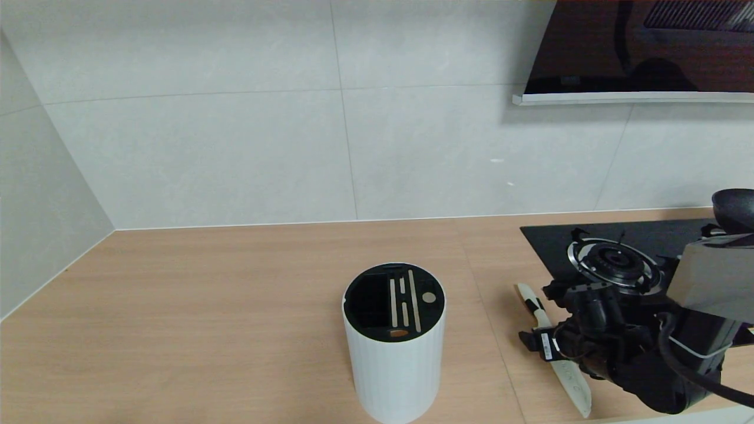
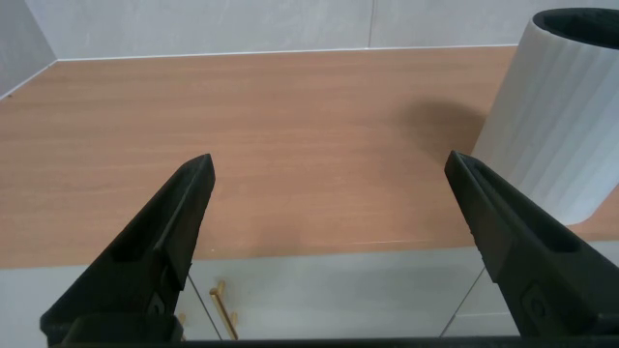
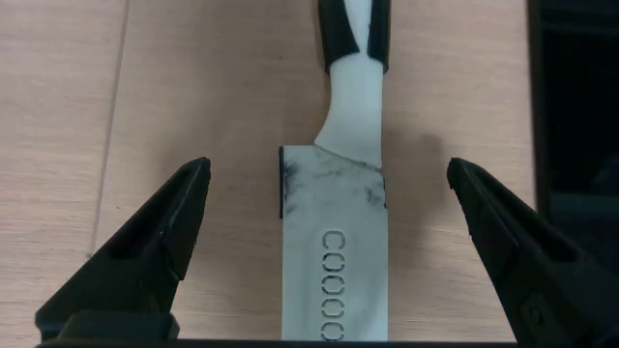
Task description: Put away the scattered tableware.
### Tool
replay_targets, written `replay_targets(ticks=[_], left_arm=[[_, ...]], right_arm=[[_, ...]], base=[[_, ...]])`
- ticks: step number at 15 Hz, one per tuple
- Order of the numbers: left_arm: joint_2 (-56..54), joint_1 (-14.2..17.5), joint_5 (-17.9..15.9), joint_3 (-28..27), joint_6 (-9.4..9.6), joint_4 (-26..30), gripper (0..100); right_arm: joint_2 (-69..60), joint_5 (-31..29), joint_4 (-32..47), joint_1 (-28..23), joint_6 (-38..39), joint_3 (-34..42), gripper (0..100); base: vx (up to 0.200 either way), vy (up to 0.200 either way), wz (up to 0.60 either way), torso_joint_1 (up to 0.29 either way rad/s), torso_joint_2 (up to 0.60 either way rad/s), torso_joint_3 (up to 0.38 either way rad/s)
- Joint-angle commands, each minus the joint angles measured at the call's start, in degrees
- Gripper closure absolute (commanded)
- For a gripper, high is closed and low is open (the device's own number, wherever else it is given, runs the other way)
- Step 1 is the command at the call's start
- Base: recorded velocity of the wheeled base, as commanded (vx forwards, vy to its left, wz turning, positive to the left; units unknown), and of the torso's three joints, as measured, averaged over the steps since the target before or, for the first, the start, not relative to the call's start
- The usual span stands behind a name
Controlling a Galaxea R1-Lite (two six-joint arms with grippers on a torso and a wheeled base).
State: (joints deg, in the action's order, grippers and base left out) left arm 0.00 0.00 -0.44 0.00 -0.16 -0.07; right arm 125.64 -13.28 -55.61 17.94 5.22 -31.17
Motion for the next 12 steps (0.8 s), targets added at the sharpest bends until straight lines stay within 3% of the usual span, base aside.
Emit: replay_targets(ticks=[1, 6, 7, 12], left_arm=[[0.1, 0.0, 0.0, 0.0, -0.02, 0.0, 0], [0.0, 0.0, 0.0, 0.0, -0.02, 0.0, 0], [0.0, 0.0, 0.0, 0.0, -0.02, 0.0, 0], [0.0, 0.0, 0.0, 0.0, -0.02, 0.0, 0]], right_arm=[[0.3, 0.0, 0.0, 0.0, 0.0, 0.1, 0], [0.7, 0.0, 0.0, -0.2, 0.0, 0.1, 0], [0.7, 0.0, 0.0, -0.2, 0.1, 0.1, 100], [0.5, 0.0, 0.0, -0.3, 0.0, 0.5, 100]], base=[[0.0, 0.0, 0.0, 0.0, 0.0, 0.0], [0.0, 0.0, 0.0, 0.0, 0.0, 0.0], [0.0, 0.0, 0.0, 0.0, 0.0, 0.0], [0.0, 0.0, 0.0, 0.0, 0.0, 0.0]])
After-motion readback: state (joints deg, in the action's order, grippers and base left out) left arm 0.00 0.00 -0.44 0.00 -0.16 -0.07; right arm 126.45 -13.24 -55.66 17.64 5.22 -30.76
